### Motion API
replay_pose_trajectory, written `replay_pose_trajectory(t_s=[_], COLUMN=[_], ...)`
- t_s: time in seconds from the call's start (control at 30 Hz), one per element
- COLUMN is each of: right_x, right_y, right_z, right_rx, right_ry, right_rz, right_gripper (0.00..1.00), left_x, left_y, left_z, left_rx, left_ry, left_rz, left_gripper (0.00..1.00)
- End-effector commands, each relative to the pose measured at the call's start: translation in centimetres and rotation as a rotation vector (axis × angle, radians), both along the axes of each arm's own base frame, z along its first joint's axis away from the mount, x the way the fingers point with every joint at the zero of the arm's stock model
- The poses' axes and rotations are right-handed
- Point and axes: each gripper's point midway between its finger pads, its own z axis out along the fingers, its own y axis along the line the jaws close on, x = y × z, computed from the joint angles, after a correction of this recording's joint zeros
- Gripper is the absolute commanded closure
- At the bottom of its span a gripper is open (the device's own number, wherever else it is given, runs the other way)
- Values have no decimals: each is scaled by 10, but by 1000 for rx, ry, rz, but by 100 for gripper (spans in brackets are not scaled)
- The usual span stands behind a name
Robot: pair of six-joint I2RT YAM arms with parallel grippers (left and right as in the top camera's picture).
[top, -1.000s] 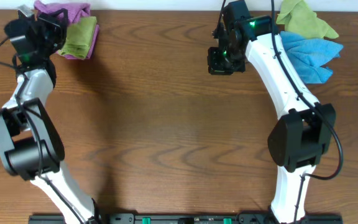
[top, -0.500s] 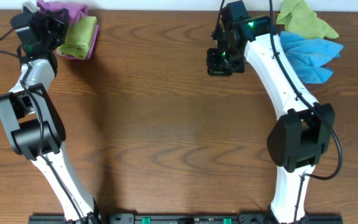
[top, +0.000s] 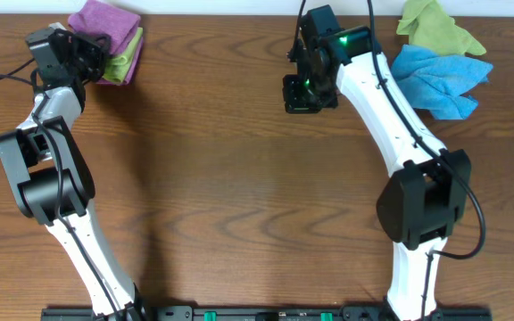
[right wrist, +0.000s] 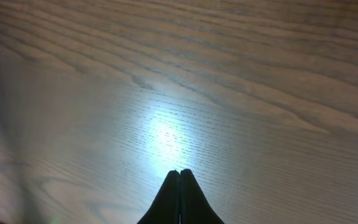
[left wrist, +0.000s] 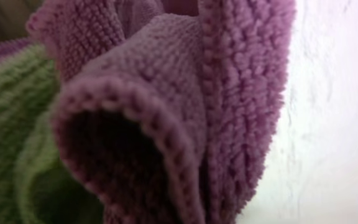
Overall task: Fold the cloth
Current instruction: 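Release the pink cloth on the stack and lift the left gripper away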
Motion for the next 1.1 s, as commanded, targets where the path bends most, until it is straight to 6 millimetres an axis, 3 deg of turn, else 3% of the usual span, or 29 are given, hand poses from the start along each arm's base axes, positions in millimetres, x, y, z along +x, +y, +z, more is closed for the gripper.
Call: replay_pose_trajectory(t_s=[0.0,0.1,0.23,0.43,0.47,0.5,0.53,0.63,0.8,0.97,1.07], right_x=[0,-1,-4,-5,-5,-4,-3,-3,-5,-4,-4], right_y=[5,7,8,9,9,9,10,10,10,14,15], right_z=[4,4,4,4,4,4,4,4,4,5,5], right_rx=[2,2,-2,-2,-2,-1,1,2,-1,3,3], right_ry=[-14,-14,-6,-5,-7,-9,-12,-14,-7,-19,-19], right_rz=[11,15,22,24,24,24,24,24,26,32,36], right_gripper=[99,98,98,99,99,98,98,98,99,99,99], left_x=[-1,-7,-17,-20,-21,-22,-23,-30,-48,-70,-88], left_y=[-11,-16,-6,6,5,3,-1,-8,8,27,37], left_z=[9,2,-11,-9,-8,-8,-6,-6,-7,34,65], left_rx=[-37,-104,-139,-149,-154,-160,-170,-222,-188,-120,7], left_ry=[-21,32,104,99,98,96,94,122,196,182,175], left_rz=[-78,-87,-60,-55,-63,-75,-92,-125,-96,-89,-75], left_gripper=[94,94,94,91,75,44,5,4,5,5,5])
